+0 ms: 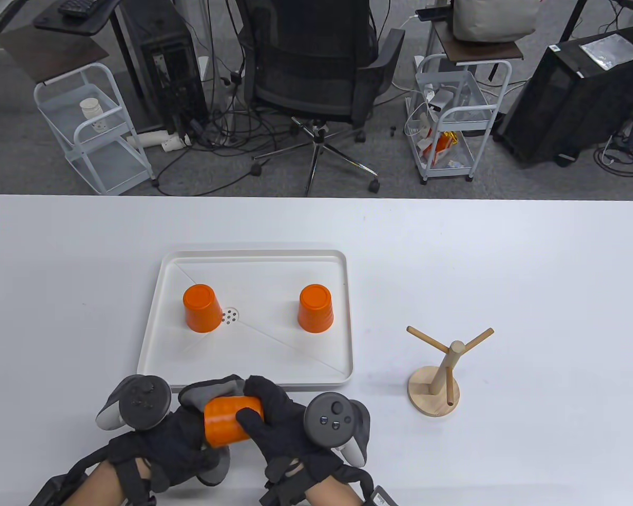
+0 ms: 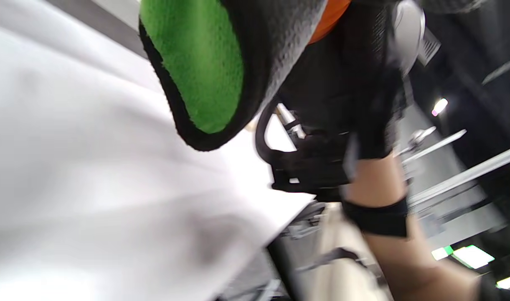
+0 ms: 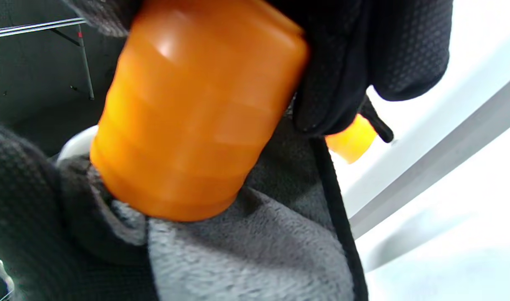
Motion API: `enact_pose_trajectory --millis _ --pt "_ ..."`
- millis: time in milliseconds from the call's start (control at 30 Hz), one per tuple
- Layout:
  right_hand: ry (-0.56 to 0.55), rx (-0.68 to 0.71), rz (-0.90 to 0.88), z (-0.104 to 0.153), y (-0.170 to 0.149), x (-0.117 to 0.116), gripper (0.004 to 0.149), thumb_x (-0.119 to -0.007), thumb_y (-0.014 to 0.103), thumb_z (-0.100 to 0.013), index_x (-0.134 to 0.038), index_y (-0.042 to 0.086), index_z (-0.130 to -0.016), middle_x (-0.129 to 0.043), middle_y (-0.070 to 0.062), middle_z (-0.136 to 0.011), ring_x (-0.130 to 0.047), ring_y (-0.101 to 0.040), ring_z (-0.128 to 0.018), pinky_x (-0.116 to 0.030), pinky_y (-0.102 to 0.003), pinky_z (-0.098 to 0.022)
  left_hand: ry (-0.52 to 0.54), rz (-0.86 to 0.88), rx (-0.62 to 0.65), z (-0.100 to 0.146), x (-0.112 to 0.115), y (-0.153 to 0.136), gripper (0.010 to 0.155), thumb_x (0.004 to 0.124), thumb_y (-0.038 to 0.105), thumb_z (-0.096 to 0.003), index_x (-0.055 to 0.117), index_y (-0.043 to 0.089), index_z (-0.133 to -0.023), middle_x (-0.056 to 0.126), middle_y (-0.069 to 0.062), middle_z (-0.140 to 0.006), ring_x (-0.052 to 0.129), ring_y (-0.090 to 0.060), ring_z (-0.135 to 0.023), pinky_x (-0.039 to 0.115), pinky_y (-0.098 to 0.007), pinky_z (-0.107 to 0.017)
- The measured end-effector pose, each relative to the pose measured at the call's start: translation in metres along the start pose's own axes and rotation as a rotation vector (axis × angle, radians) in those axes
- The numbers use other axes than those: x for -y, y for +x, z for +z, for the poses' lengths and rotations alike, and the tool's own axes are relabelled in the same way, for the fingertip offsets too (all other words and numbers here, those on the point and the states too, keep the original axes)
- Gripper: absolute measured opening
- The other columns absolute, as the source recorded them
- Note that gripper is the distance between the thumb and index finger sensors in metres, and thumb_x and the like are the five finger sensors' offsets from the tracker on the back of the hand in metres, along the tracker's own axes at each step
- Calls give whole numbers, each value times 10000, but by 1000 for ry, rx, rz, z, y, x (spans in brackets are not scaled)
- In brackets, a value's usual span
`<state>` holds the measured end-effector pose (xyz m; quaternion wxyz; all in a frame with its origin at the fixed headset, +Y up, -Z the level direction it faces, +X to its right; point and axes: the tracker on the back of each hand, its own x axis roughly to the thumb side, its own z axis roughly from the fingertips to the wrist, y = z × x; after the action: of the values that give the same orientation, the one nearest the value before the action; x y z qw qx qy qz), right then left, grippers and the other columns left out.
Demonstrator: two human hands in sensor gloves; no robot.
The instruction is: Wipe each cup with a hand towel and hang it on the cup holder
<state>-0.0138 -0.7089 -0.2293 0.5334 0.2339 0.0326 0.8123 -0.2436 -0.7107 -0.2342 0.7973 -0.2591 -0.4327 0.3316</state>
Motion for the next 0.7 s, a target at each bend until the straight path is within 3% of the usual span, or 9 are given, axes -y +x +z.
enact_pose_trajectory --millis 167,467,700 --pt "4 6 8 0 1 -1 709 -621 565 -489 -477 97 -1002 -745 -215 -938 -1001 -348 -562 -827 -553 -536 39 -163 6 3 -2 8 798 603 755 -409 453 431 -1122 376 219 -1238 -23 -392 -1106 26 -688 -738" --pt "-26 49 77 1 3 1 706 -632 551 -490 -454 105 -1007 -714 -215 -960 -979 -369 -614 -802 -572 -568 51 391 112 -5 5 -18 855 531 775 -423 515 301 -1136 458 78 -1227 55 -485 -1058 117 -715 -686" --pt "-33 100 130 1 6 0 698 -649 529 -494 -410 135 -1018 -643 -208 -1007 -922 -398 -703 -743 -594 -623 22 637 177 -9 9 -33 917 401 817 -428 452 258 -1152 448 27 -1229 160 -577 -1010 225 -731 -659"
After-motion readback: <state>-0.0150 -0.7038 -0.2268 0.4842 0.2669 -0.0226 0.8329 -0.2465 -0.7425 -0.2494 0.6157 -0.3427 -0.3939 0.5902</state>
